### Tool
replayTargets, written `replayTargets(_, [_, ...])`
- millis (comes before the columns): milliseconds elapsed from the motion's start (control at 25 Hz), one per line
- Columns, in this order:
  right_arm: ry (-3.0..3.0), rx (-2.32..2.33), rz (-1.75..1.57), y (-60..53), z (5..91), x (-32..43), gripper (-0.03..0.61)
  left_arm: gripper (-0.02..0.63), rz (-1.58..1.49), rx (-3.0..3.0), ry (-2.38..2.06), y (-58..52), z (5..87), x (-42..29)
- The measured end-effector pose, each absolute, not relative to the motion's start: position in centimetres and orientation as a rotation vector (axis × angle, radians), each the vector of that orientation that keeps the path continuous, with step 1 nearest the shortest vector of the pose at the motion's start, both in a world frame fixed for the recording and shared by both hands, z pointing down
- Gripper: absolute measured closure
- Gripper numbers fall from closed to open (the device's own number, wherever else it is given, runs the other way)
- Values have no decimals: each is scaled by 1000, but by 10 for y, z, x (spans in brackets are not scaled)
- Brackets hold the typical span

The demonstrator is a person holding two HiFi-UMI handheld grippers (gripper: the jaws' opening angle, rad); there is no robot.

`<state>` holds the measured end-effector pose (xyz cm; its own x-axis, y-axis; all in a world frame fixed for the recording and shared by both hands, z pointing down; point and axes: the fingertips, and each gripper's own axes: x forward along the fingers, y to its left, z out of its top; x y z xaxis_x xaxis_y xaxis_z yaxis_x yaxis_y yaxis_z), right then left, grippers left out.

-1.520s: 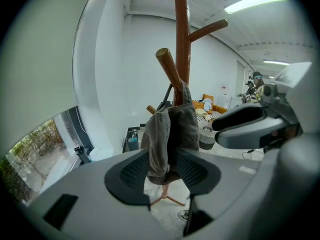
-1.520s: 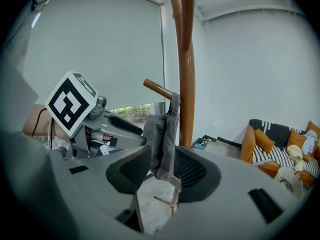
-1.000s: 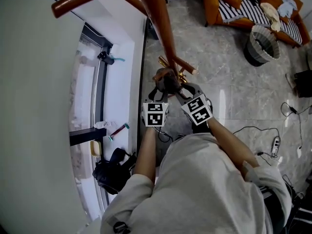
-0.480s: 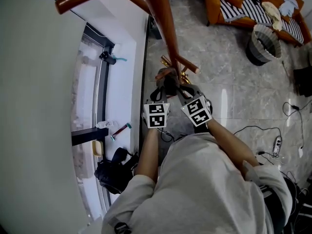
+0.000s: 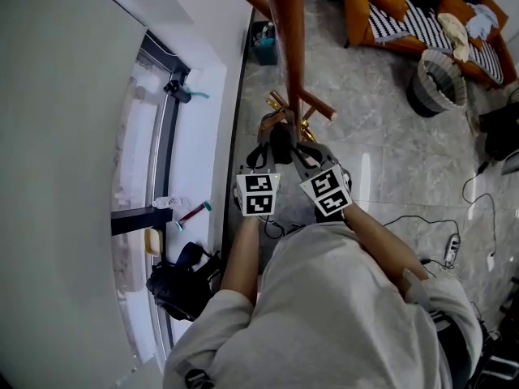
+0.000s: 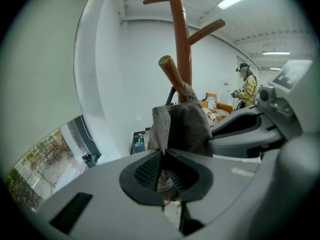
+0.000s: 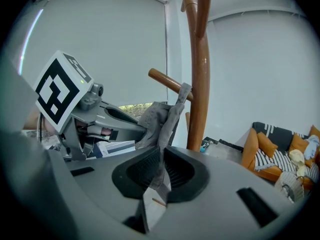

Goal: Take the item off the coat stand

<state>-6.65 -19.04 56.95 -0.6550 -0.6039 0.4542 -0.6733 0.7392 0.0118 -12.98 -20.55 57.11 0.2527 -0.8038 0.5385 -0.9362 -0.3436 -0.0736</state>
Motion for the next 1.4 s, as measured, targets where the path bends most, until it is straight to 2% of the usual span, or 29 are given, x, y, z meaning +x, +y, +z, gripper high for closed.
replayTargets(1400, [-2644, 863, 108, -167, 526, -78, 543, 588, 652, 2236, -1814, -176, 521, -143])
